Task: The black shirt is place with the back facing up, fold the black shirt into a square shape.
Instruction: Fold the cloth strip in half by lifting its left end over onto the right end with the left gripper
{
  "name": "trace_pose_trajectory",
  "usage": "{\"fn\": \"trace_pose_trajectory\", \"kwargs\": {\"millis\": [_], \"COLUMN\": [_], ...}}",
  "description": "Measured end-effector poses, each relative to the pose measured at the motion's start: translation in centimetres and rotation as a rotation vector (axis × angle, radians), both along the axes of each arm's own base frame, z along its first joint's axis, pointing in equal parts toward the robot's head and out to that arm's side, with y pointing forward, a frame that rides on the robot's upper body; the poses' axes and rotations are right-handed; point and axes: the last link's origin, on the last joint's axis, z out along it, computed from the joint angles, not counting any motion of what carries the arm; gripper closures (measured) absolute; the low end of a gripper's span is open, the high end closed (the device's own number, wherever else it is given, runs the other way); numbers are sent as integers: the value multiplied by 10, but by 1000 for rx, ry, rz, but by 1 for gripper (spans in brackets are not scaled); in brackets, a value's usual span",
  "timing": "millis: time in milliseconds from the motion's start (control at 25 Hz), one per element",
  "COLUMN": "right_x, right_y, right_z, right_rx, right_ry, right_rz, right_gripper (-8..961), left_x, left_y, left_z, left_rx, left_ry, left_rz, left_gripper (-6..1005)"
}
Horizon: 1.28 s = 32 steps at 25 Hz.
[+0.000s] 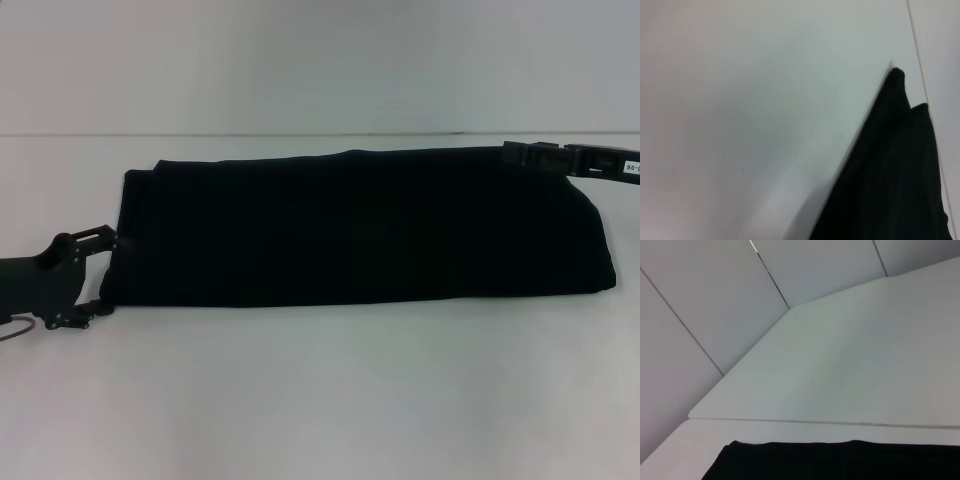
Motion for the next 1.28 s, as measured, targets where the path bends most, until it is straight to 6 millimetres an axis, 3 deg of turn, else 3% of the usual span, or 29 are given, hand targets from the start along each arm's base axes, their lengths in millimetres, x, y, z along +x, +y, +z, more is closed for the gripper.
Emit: {"fn": "trace_pose_trajectory", "kwargs": {"millis": [920,1280], "right_x": [0,1], "right_y": [0,-1], "right_z": [1,0], "right_rx": [1,1], "right_ry": [0,-2], "right_rz": [-1,1], "right_gripper": [160,161], "left_x": [6,4], "left_y": [7,6], "left_z": [-3,-2], "left_rx": [-23,-22], "left_ry": [79,91], "left_rz": [-118,-115], "left_gripper": [119,551]}}
